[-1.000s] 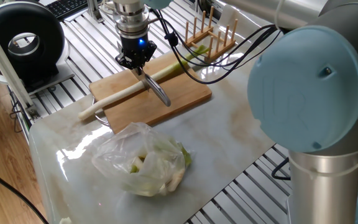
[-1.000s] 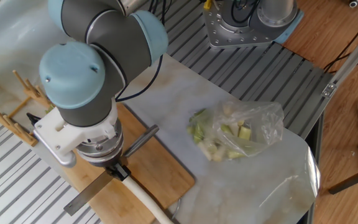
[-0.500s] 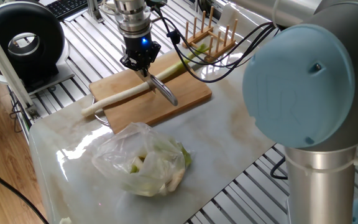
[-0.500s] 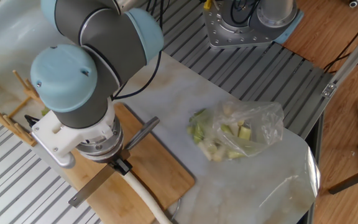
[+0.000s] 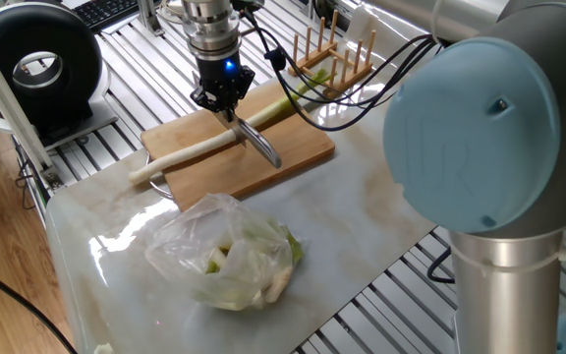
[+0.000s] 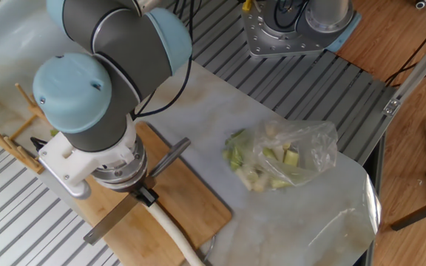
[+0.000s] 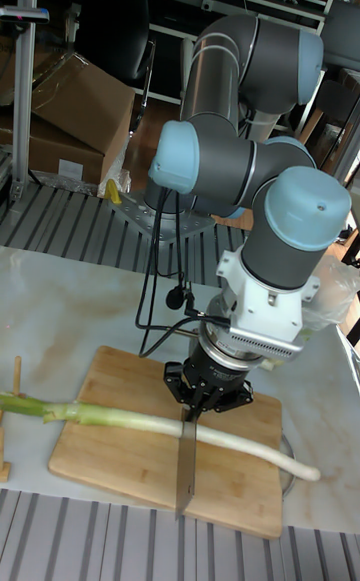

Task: Chop the scallions

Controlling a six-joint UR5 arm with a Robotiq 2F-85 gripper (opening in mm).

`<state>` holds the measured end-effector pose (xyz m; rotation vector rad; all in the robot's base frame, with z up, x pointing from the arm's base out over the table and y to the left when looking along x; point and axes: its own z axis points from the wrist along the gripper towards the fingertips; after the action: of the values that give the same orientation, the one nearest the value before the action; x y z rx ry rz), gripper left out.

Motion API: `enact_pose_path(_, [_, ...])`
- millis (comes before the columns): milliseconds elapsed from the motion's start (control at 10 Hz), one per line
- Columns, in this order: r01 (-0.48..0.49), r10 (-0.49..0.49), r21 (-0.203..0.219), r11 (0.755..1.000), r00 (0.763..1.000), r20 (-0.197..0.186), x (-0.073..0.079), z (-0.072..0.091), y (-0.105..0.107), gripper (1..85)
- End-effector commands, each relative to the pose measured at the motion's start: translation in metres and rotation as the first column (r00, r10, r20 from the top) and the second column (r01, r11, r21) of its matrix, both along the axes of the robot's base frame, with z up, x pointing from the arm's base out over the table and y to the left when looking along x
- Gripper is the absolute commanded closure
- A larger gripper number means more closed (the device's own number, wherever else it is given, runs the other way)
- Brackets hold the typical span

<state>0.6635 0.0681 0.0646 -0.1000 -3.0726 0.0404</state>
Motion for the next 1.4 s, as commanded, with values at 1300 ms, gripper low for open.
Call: enact_pose_path(1300, [-0.005,0.007,0.02,1.0,0.998,-0.07,-0.024,-0.003,-0.004,84.3])
